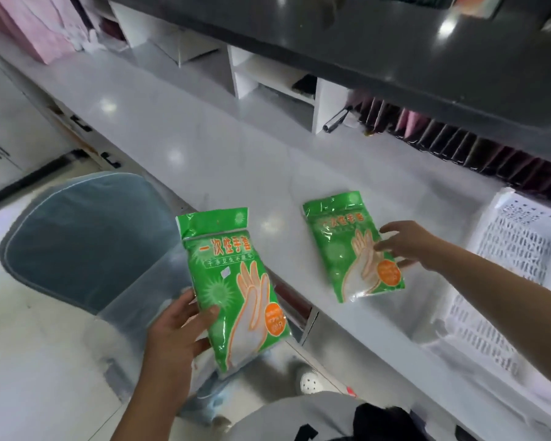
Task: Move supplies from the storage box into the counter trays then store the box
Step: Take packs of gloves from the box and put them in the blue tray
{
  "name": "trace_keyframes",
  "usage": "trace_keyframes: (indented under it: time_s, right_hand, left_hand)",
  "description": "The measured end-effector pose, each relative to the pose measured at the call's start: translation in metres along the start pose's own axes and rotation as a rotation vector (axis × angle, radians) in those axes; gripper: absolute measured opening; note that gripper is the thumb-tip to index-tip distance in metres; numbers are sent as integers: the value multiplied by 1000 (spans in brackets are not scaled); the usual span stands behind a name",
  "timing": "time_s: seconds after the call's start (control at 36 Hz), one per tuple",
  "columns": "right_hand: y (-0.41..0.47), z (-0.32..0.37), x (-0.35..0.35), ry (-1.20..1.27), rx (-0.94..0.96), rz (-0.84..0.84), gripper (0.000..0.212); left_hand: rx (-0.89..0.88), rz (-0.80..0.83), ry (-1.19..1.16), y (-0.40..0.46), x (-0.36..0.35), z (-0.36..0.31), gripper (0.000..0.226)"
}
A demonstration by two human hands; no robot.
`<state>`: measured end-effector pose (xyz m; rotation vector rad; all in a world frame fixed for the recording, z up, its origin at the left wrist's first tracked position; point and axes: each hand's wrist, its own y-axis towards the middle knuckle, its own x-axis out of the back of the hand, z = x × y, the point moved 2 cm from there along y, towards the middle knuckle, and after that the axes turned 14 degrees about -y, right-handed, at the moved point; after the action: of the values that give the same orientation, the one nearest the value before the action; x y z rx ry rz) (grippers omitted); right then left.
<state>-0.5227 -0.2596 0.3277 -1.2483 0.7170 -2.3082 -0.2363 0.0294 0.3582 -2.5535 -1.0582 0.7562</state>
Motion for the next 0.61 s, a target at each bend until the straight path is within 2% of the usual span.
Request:
trace_keyframes:
  time_s: [0.11,0.17,0.22,0.28,0.33,0.39,0.44,0.61]
  right_hand:
    - [5,3,14,-151,130,-63,59]
    - [-3,6,23,-133,237,-98,55]
    - [-21,10,26,46,325,1,47]
    - [-44,15,25,202,363,193,44]
    - [-63,18,22,269,384,347,43]
    - [-73,17,21,322,408,431,43]
    - [-73,12,25,375,424,440,43]
    - [-44,-16,55,416,316,301,37]
  left_hand:
    - [-21,35,0,-1,-33,4,30]
    - [-34,63,-10,-2,-51,3,42]
    - [-44,81,-18,-3,-69,2,57]
    - [-42,111,-37,-2,-87,2,61]
    - [-10,145,-61,-2,-105,4,66]
    - [36,174,-68,3,-121,9,66]
    - [96,195,-60,10,-135,16,62]
    - [237,200,23,32,-172,52,61]
